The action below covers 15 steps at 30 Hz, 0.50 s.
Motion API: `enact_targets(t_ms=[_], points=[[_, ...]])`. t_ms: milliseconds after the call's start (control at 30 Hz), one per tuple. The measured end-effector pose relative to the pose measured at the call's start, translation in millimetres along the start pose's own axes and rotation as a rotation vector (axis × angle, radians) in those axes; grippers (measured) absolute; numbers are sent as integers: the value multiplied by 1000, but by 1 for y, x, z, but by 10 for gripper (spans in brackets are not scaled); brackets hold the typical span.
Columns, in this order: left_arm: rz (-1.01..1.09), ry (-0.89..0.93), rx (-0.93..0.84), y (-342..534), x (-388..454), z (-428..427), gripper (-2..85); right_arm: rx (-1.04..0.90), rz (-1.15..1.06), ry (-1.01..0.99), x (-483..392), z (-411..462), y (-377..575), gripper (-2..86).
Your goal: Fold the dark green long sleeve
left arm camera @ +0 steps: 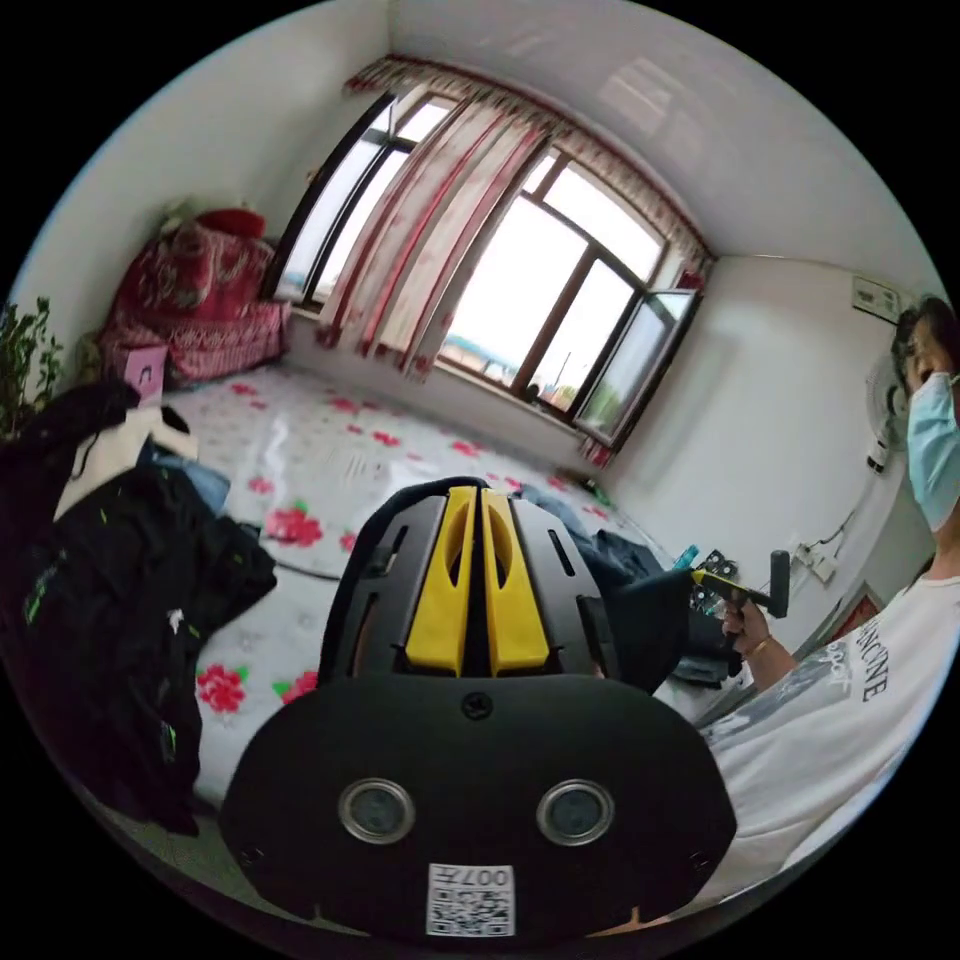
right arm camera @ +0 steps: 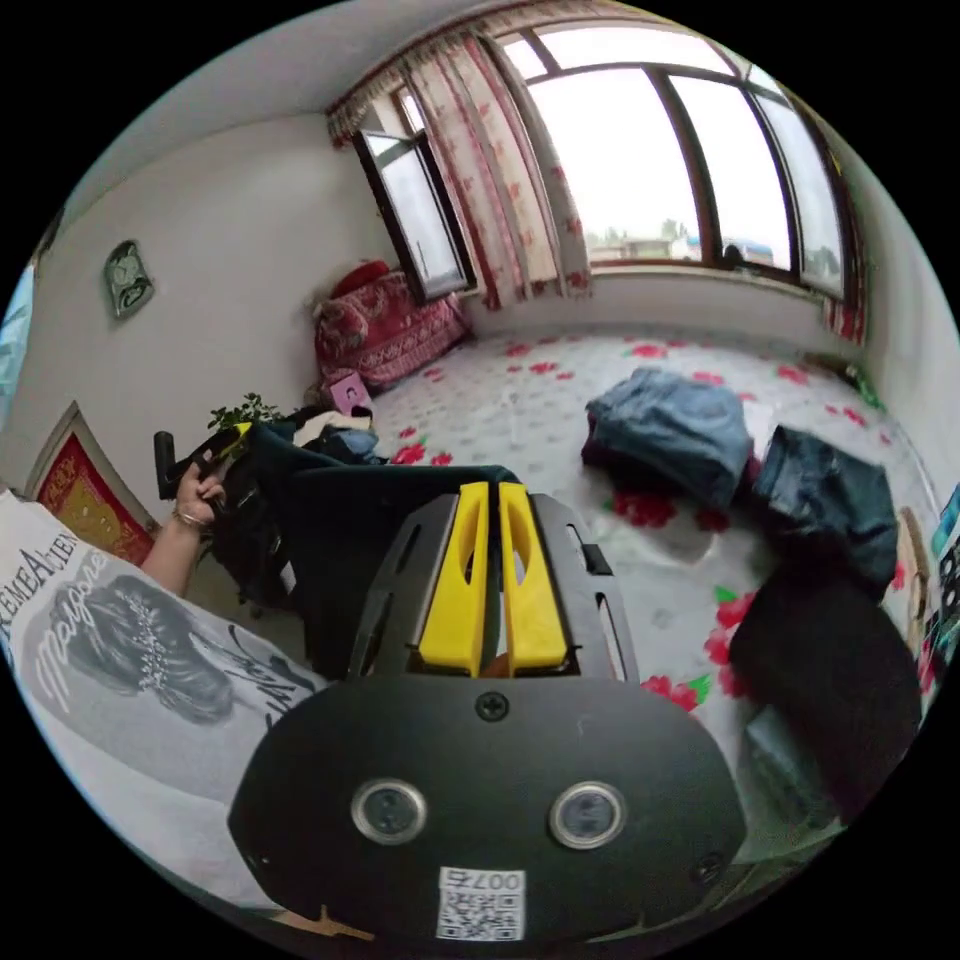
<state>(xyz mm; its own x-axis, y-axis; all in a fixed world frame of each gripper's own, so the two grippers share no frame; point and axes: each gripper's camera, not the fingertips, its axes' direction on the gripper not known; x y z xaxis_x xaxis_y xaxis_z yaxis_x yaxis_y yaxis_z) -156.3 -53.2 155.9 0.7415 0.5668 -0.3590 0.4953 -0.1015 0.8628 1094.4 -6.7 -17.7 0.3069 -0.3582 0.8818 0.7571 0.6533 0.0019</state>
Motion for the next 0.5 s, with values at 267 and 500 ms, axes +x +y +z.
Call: enact_targets(t_ms=[267,500], points=[[-166,-236,-214,-75,-25,151,51,67,-65,371,9,29,-145,53],[-188,-283,-489,87,-30,188,78,-301,108,275,59,106,-4,92]])
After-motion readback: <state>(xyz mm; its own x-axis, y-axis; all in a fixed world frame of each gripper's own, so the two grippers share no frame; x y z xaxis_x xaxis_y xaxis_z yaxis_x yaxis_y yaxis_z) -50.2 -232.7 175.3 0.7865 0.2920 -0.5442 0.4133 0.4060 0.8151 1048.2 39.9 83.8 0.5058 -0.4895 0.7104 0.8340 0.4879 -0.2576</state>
